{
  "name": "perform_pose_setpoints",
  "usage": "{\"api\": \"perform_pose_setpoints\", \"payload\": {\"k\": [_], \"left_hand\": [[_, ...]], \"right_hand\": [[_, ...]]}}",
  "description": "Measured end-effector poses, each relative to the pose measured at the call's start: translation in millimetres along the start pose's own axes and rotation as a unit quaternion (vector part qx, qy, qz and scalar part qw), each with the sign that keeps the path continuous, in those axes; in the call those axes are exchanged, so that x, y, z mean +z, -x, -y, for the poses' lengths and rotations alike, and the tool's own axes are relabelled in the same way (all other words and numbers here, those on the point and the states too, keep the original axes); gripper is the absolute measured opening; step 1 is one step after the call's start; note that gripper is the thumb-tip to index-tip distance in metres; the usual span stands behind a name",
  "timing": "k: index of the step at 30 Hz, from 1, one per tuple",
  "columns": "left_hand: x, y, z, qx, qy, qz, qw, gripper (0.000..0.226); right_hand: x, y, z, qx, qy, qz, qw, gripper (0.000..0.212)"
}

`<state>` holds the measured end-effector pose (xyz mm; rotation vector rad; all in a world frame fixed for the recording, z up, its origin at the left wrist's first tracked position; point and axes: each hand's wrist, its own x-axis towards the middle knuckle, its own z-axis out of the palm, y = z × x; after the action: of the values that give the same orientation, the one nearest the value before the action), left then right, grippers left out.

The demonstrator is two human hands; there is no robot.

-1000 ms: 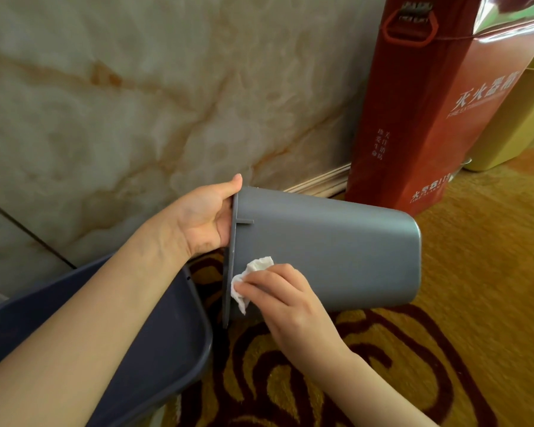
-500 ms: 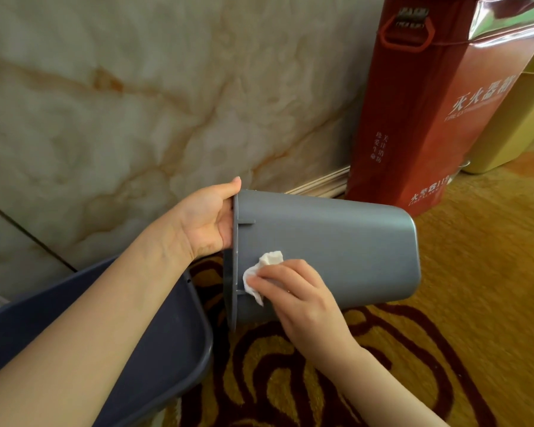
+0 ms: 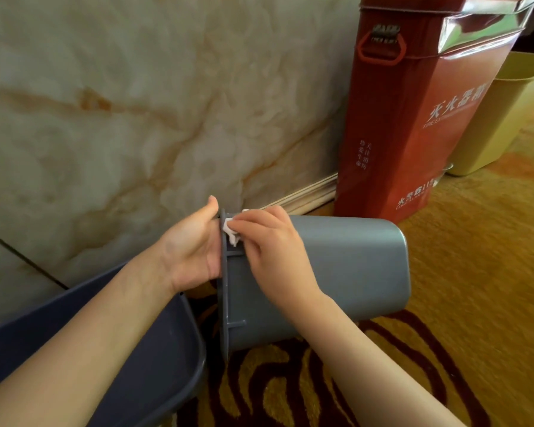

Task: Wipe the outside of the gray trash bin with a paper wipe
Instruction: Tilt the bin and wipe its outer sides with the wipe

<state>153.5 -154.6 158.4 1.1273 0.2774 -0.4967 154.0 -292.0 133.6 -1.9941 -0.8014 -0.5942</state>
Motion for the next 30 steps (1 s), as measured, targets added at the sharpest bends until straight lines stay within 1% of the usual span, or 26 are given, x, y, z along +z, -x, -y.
{"api": "perform_pose_setpoints", "payload": {"k": [2,5,7,9,12,14,16,17,20,22,25,28,29,30], "left_hand": [[-0.9,1.5,2.3,-0.001,-0.008,-0.006,1.0,0.073],[-1.4,2.4,5.5,0.01,-0.029,-0.016,0.999,0.064],[0.9,1.2,6.2,0.017,-0.035,-0.024,0.999,0.057],[3.5,-0.3,6.1,0.017,-0.03,-0.027,0.999,0.053],[7.1,0.1,3.7,0.001,-0.027,-0.029,0.999,0.051],[9.3,-0.7,-0.1,0.001,-0.018,-0.051,0.999,0.047],[10.2,-1.6,-4.4,0.002,-0.012,-0.093,0.996,0.038],[9.5,-1.4,-4.9,-0.005,-0.009,-0.106,0.994,0.036],[4.4,-0.3,0.5,-0.04,-0.021,-0.136,0.99,0.035],[2.9,-0.6,5.0,-0.062,-0.031,-0.155,0.986,0.032],[8.5,-1.1,6.3,-0.066,-0.043,-0.156,0.985,0.03],[18.6,-2.8,6.8,-0.058,-0.047,-0.145,0.987,0.027],[21.6,-3.0,7.3,-0.055,-0.049,-0.142,0.987,0.026],[24.6,-2.5,7.8,-0.052,-0.05,-0.136,0.988,0.025]], "right_hand": [[-1.5,-2.6,-0.7,0.007,-0.002,0.029,1.0,0.022],[2.2,-15.5,-4.8,0.025,0.022,0.082,0.996,0.026],[3.8,-30.4,-9.7,0.075,0.019,0.11,0.991,0.028],[0.3,-43.5,-14.5,0.134,0.006,0.132,0.982,0.026],[-7.6,-46.1,-20.1,0.167,0.005,0.146,0.975,0.024],[-15.9,-34.9,-26.8,0.171,0.021,0.128,0.977,0.023],[-27.6,-15.7,-41.1,0.195,0.044,0.117,0.973,0.031],[-34.6,-3.9,-49.8,0.216,0.058,0.112,0.968,0.033],[-58.1,31.8,-78.1,0.287,0.1,0.066,0.95,0.025],[-74.5,54.2,-97.9,0.347,0.133,0.029,0.928,0.022],[-95.7,82.5,-122.7,0.436,0.152,-0.026,0.887,0.021],[-105.9,96.7,-130.9,0.515,0.113,-0.074,0.846,0.02],[-106.2,97.3,-129.3,0.517,0.112,-0.09,0.844,0.019],[-105.5,94.7,-125.0,0.495,0.123,-0.111,0.853,0.018]]}}
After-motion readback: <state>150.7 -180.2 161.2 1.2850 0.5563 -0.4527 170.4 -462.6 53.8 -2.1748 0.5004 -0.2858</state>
